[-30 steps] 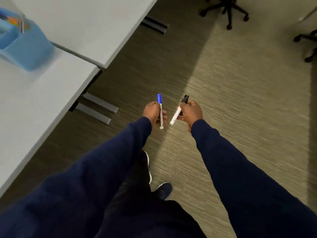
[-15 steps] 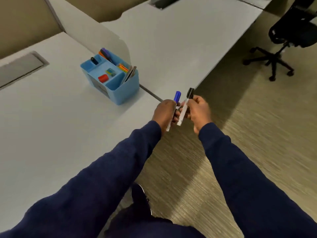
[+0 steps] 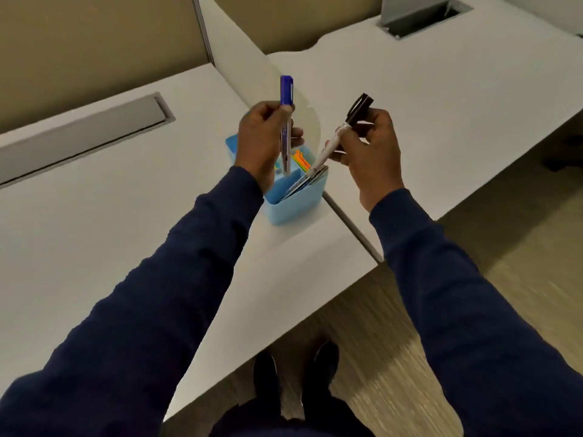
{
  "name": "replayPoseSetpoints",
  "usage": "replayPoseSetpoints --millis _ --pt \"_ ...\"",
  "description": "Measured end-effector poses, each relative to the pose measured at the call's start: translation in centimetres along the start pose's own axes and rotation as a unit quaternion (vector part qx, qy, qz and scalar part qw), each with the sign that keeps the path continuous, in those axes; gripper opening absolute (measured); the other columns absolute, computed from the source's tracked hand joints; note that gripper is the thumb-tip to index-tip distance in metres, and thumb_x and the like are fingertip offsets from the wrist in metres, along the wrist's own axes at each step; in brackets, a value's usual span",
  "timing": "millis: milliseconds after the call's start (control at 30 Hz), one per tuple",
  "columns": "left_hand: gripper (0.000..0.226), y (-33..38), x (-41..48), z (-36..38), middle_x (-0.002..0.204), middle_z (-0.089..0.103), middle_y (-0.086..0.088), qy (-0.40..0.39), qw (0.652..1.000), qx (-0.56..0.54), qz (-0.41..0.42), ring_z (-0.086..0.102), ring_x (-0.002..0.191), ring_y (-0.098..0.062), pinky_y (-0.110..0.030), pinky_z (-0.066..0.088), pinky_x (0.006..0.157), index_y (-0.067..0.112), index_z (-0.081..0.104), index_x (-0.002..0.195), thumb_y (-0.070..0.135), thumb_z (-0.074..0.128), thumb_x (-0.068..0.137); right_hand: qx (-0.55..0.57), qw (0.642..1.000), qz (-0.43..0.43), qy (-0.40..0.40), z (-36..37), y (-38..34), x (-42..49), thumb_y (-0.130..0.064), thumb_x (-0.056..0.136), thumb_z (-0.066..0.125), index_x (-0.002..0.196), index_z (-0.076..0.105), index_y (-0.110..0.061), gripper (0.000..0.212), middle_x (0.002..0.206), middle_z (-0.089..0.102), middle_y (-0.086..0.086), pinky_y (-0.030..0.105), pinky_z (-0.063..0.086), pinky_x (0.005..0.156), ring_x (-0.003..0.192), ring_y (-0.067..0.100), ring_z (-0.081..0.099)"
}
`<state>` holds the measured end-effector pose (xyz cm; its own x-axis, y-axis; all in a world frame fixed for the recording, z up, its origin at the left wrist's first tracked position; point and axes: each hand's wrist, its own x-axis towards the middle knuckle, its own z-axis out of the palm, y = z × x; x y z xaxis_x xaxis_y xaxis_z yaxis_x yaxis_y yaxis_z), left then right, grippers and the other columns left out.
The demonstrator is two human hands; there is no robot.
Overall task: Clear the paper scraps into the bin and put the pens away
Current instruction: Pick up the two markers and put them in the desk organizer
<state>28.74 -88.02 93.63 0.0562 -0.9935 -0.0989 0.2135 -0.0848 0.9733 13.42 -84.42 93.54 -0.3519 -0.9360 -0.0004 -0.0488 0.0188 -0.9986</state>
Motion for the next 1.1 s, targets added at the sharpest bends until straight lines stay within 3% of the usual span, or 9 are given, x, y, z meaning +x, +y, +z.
replayPoseSetpoints --millis 100,200,267,367,600,733,800,933,1100 --pt "0.018 1.9 2.9 -1.6 0.093 0.063 -0.011 0.055 0.995 0.062 0.063 0.059 0.084 -0.020 -0.027 0.053 0.069 0.003 0.062 0.112 0.012 0.053 0.100 -0.089 0.992 -0.076 -0.053 3.0 -1.0 2.4 -0.012 0.091 0.065 0.120 0.052 -0.011 0.032 0.101 0.062 -0.005 0.036 0.062 0.083 0.096 0.019 0.070" --pt "0.021 2.1 5.3 -2.8 0.110 0.067 -0.013 0.105 0.981 0.130 0.102 0.062 0.094 -0.022 -0.028 0.054 0.079 0.003 0.060 0.118 0.012 0.054 0.100 -0.138 0.976 -0.132 -0.101 5.4 -1.0 4.4 -0.013 0.091 0.066 0.120 0.052 -0.010 0.033 0.102 0.062 -0.006 0.011 0.055 0.076 0.085 0.006 0.066" --pt "0.021 1.6 6.4 -3.5 0.115 0.067 -0.014 0.132 0.973 0.153 0.114 0.064 0.105 -0.027 -0.034 0.056 0.088 0.005 0.059 0.118 0.012 0.056 0.098 -0.157 0.970 -0.144 -0.114 6.8 -0.7 5.7 -0.013 0.091 0.065 0.120 0.053 -0.010 0.032 0.105 0.065 -0.003 0.006 0.052 0.072 0.084 0.007 0.066" --pt "0.023 0.1 7.6 -4.3 0.112 0.067 -0.009 0.156 0.960 0.200 0.118 0.064 0.105 -0.024 -0.038 0.056 0.092 0.009 0.058 0.118 0.014 0.060 0.096 -0.178 0.965 -0.141 -0.129 8.4 0.1 7.2 -0.011 0.092 0.064 0.120 0.053 -0.008 0.031 0.108 0.068 0.004 0.021 0.057 0.080 0.089 0.017 0.069" --pt "0.020 -3.4 9.2 -6.0 0.100 0.068 -0.001 0.162 0.935 0.297 0.104 0.063 0.093 -0.015 -0.036 0.055 0.092 0.011 0.063 0.110 0.014 0.065 0.090 -0.216 0.956 -0.121 -0.157 10.7 2.0 9.1 -0.010 0.091 0.062 0.119 0.055 -0.010 0.029 0.111 0.070 0.005 0.040 0.058 0.085 0.091 0.024 0.071" --pt "0.025 -4.6 9.4 -6.5 0.105 0.072 -0.006 0.147 0.925 0.342 0.070 0.066 0.099 -0.021 -0.039 0.053 0.094 0.009 0.067 0.112 0.013 0.065 0.088 -0.276 0.936 -0.142 -0.164 11.4 2.9 9.6 -0.012 0.091 0.063 0.117 0.058 -0.013 0.026 0.100 0.067 -0.002 0.034 0.054 0.078 0.087 0.021 0.066" --pt "0.025 -5.0 9.3 -6.6 0.110 0.071 -0.005 0.140 0.924 0.353 0.056 0.065 0.104 -0.021 -0.037 0.052 0.095 0.011 0.068 0.113 0.016 0.065 0.089 -0.282 0.933 -0.137 -0.174 11.7 3.2 9.8 -0.010 0.092 0.061 0.116 0.058 -0.009 0.024 0.096 0.066 0.001 0.037 0.054 0.078 0.086 0.024 0.063" --pt "0.025 -5.2 9.0 -6.8 0.117 0.070 -0.002 0.139 0.921 0.362 0.038 0.061 0.110 -0.021 -0.043 0.049 0.099 0.017 0.070 0.115 0.019 0.061 0.092 -0.308 0.925 -0.121 -0.188 12.1 3.9 10.0 -0.011 0.096 0.057 0.115 0.058 -0.006 0.019 0.102 0.070 0.014 0.040 0.055 0.079 0.092 0.031 0.065" --pt "0.034 -4.9 8.3 -7.4 0.122 0.066 -0.004 0.127 0.925 0.357 0.032 0.060 0.113 -0.019 -0.042 0.048 0.103 0.016 0.064 0.123 0.012 0.059 0.090 -0.335 0.914 -0.118 -0.197 12.2 4.6 9.4 -0.003 0.092 0.055 0.110 0.061 -0.008 0.020 0.101 0.070 0.011 0.041 0.054 0.082 0.091 0.029 0.064"
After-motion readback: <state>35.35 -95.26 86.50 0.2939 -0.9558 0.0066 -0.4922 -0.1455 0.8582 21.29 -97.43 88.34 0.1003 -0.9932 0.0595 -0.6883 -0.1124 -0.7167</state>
